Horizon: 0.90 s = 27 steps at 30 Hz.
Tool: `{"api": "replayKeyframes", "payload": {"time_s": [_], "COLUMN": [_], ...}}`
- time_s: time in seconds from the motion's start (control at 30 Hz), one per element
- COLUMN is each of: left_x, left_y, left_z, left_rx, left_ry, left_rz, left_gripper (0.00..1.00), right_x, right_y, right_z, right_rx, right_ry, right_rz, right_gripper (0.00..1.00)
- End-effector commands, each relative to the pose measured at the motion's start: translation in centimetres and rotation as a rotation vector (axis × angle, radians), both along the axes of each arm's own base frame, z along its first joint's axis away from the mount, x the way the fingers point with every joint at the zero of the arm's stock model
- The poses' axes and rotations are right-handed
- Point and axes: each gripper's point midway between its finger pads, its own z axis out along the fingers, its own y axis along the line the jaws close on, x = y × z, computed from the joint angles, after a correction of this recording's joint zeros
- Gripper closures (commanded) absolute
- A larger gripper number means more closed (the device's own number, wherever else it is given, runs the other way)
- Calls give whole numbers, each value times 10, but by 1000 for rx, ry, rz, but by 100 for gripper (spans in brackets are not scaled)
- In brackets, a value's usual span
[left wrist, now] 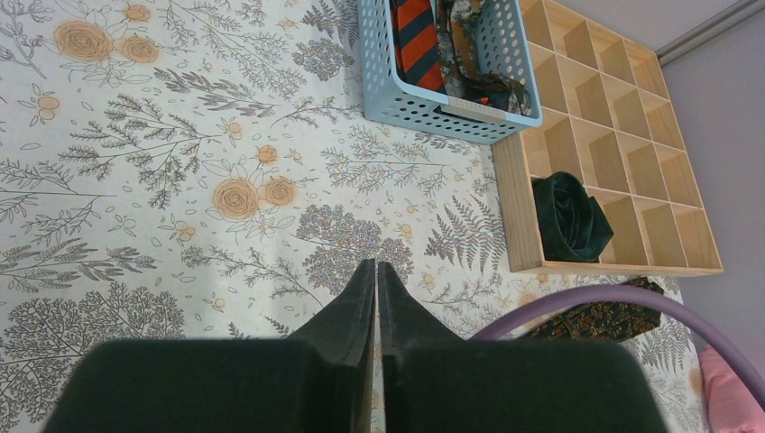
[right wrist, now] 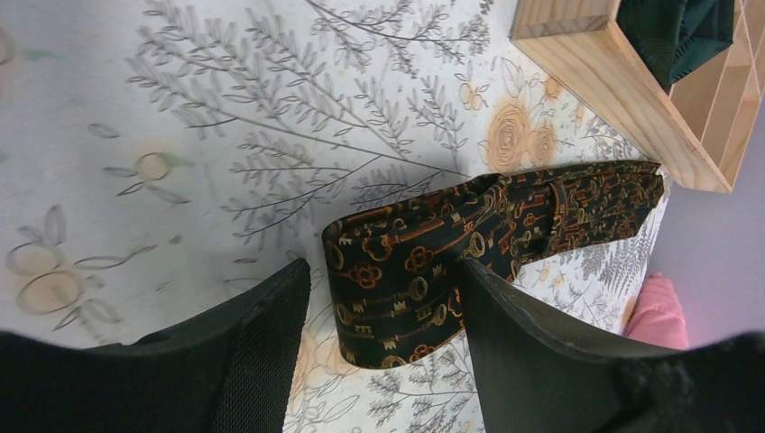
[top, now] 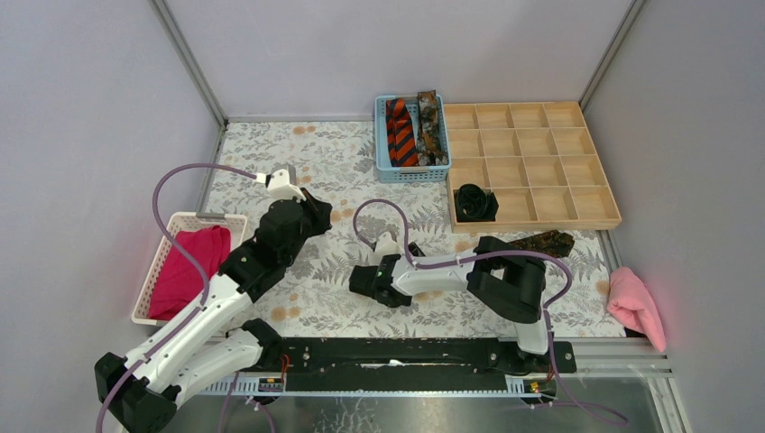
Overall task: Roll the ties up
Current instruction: Roll the tie at the center of the board.
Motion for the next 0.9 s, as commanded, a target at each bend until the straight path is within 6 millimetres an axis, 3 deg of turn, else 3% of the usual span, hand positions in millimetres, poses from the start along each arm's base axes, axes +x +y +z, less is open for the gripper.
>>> {"api": "replayKeyframes", "payload": {"time_s": [0.0, 0.1, 0.37, 0.67, 0.87], "left_x": [1, 2, 4, 12, 19], "left_y": [1, 0, -2, -6, -27], "left_z": [-1, -2, 2, 0, -29], "left_rx": [23, 27, 27, 41, 29], "left_ry": [-13, -12, -24, -25, 25], "left_rz": [0, -3, -5, -6, -70], "left_gripper": [92, 92, 93, 93, 100], "right_x": [5, 5, 2, 2, 1], "right_y": [-10, -18, -29, -8, 27], "right_z": [-5, -12, -34, -36, -14], "right_rx": [44, 67, 129, 257, 466], "right_ry": [1, 29, 105, 153, 194], "right_rz": [-51, -77, -128, -114, -79], "right_gripper": [31, 32, 47, 66, 68]}}
